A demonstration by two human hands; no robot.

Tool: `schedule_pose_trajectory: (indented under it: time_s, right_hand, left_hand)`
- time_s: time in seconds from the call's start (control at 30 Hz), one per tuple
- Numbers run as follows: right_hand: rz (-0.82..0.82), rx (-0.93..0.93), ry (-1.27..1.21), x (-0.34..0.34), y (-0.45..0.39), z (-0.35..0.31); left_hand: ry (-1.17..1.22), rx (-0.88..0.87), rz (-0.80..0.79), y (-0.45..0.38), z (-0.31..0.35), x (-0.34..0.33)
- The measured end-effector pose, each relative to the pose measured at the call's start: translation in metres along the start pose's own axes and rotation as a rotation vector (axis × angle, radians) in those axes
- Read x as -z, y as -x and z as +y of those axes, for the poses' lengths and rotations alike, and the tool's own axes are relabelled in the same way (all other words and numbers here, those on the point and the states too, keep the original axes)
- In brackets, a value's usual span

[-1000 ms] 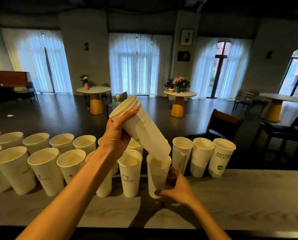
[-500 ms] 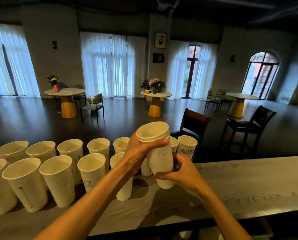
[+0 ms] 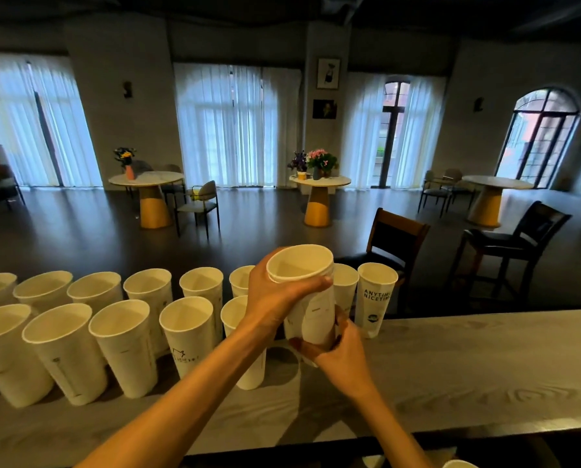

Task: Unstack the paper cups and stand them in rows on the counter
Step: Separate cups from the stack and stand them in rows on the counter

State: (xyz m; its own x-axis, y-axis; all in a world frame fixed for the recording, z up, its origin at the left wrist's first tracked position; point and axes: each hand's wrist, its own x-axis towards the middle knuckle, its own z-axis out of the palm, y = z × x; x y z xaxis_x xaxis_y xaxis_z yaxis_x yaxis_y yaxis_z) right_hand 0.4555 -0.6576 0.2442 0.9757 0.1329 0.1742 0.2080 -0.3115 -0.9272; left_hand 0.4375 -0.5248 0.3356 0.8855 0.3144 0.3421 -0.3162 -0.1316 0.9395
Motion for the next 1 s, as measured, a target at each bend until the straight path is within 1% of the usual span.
schedule_pose_trajectory:
  time_s: [0.1,0.13,0.2,0.23,0.3,0.37,0.43,0.5,0.6,0.67,0.87,1.0]
  right_hand:
    - [0.018,-0.005,0.131,-0.012,-0.018,0.01]
    - [0.019,-0.043,0.177,-0.017,-0.025,0.013]
    - [0.085,-0.069,0.259,-0.021,-0.031,0.011]
    - [0.134,-0.04,0.314,-0.02,-0.03,0.009]
    - [0.146,0.03,0.394,-0.013,-0.026,0.0]
    - [0.158,0.12,0.455,-0.005,-0.024,-0.005]
    - [0.158,0.157,0.517,0.002,-0.023,-0.004]
    - [0.127,0.084,0.447,0.003,-0.022,0.01]
    - [0.049,-0.093,0.214,-0.002,-0.011,0.033]
    - [0.028,-0.16,0.141,-0.013,-0.009,0.048]
    - [-0.016,-0.227,0.149,-0.039,-0.019,0.065]
    - [0.008,-0.222,0.108,-0.047,-0.022,0.061]
  left_hand:
    - [0.014,0.012,0.06,-0.002,-0.006,-0.004]
    - [0.018,0.019,0.085,-0.002,-0.007,-0.007]
    - [0.028,0.049,0.141,-0.004,-0.008,-0.013]
    - [0.035,0.073,0.162,-0.006,-0.007,-0.013]
    - [0.064,0.108,0.145,-0.013,-0.004,-0.011]
    - [0.104,0.091,0.115,-0.02,0.001,-0.003]
    - [0.164,0.052,0.19,-0.028,0.011,0.008]
    - [0.209,0.033,0.285,-0.04,0.024,0.022]
    - [0.298,0.007,0.315,-0.057,0.042,0.041]
    - [0.308,-0.019,0.327,-0.06,0.048,0.049]
    - [0.269,-0.03,0.294,-0.051,0.043,0.06]
    - [0.283,-0.03,0.259,-0.048,0.044,0.06]
